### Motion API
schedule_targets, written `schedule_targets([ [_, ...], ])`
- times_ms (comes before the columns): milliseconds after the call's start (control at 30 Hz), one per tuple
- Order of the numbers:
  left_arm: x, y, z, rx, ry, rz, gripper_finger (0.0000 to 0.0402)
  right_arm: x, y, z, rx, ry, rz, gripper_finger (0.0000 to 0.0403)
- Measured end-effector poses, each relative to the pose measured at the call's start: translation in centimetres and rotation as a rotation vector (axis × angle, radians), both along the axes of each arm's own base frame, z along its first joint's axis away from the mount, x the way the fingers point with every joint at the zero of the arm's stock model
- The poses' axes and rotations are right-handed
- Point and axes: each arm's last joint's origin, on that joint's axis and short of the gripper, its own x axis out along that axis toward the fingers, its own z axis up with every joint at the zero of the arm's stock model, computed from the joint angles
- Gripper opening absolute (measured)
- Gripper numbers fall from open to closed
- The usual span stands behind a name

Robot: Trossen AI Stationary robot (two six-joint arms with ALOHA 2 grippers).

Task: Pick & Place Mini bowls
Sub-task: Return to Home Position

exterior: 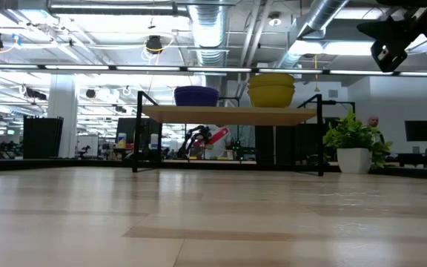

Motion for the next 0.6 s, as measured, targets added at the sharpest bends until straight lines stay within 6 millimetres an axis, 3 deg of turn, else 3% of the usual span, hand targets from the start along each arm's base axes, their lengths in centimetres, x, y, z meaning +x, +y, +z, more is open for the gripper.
schedule_targets([
  [167, -0.6, -0.2, -3.0, -0.097, 0.026, 0.002, 0.0126, 0.0, 0.0, 0.0, 0.0, 0.0, 0.0, 0.0176],
  [333, -0.8, -0.5, -6.4, -0.184, -0.077, -0.08, 0.0126, 0.0, 0.0, 0.0, 0.0, 0.0, 0.0, 0.0177],
  [600, -1.8, -0.8, -12.9, -0.3, -0.207, -0.065, 0.0126, 0.0, 0.0, 0.0, 0.0, 0.0, 0.0, 0.0176],
])
